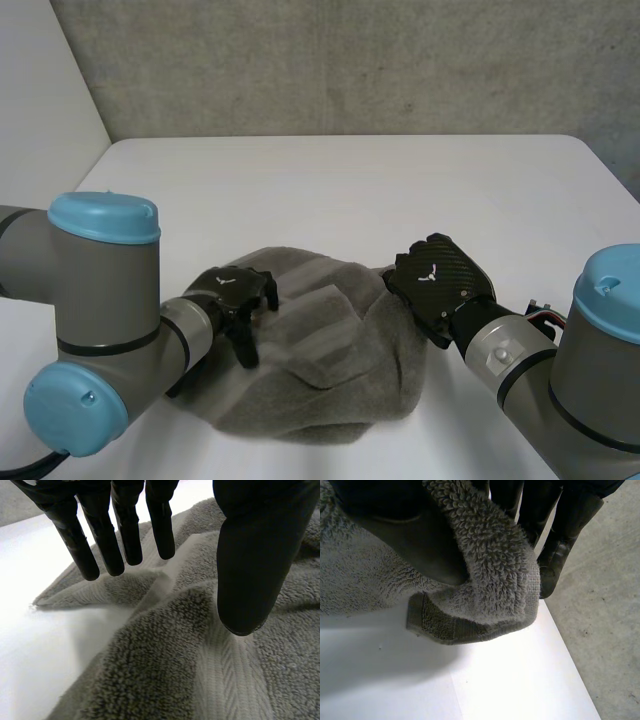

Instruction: Fold the towel.

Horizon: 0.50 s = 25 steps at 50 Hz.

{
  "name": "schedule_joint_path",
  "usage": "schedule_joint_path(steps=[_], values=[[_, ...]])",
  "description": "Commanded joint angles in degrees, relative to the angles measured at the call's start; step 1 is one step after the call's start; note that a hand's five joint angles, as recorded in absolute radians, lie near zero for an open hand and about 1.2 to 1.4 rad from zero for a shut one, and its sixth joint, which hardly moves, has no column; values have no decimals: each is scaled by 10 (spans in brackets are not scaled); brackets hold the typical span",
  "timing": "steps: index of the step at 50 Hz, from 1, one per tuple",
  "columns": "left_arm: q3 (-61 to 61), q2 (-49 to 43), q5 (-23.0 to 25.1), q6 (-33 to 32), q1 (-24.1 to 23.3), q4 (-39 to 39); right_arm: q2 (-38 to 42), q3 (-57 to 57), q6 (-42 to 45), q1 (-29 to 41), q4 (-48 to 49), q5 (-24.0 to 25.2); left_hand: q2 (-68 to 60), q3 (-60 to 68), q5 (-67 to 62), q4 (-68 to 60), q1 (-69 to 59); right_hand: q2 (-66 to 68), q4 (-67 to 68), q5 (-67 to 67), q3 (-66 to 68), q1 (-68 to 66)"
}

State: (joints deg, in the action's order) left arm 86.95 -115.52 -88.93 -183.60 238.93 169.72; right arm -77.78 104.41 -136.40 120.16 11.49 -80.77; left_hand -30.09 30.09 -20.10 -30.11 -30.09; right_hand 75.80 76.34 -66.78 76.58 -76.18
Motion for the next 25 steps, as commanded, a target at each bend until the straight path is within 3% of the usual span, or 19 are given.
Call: schedule_joint_path(steps=[1, 11, 13, 14, 16, 25], values=[[-6, -18, 3, 0, -5, 1, 0, 2, 0, 0, 4, 0, -94, 94, -94, -94, -94, 42, 37, -32, 34, -38], [-6, -45, 1, -4, -29, 3, 1, 2, 1, 0, 5, 0, -126, 126, -126, -126, -126, 42, 37, -32, 34, -38], [-10, -53, -2, -11, -33, 3, 2, 2, 1, 0, 5, 0, -263, 263, -263, -263, -263, 42, 37, -32, 34, -38], [-10, -53, -2, -11, -33, 3, 2, 2, 1, 0, 4, 0, -264, 264, -264, -264, -264, 42, 37, -32, 34, -38], [-15, -53, -7, -20, -33, 3, 2, 2, 1, 0, 5, -1, -498, 498, -498, -498, -498, 42, 37, -32, 34, -38], [17, 12, -56, -24, -15, -2, 3, 2, 0, 3, 5, -2, -499, 499, -499, -499, -499, 42, 37, -32, 34, -38]])
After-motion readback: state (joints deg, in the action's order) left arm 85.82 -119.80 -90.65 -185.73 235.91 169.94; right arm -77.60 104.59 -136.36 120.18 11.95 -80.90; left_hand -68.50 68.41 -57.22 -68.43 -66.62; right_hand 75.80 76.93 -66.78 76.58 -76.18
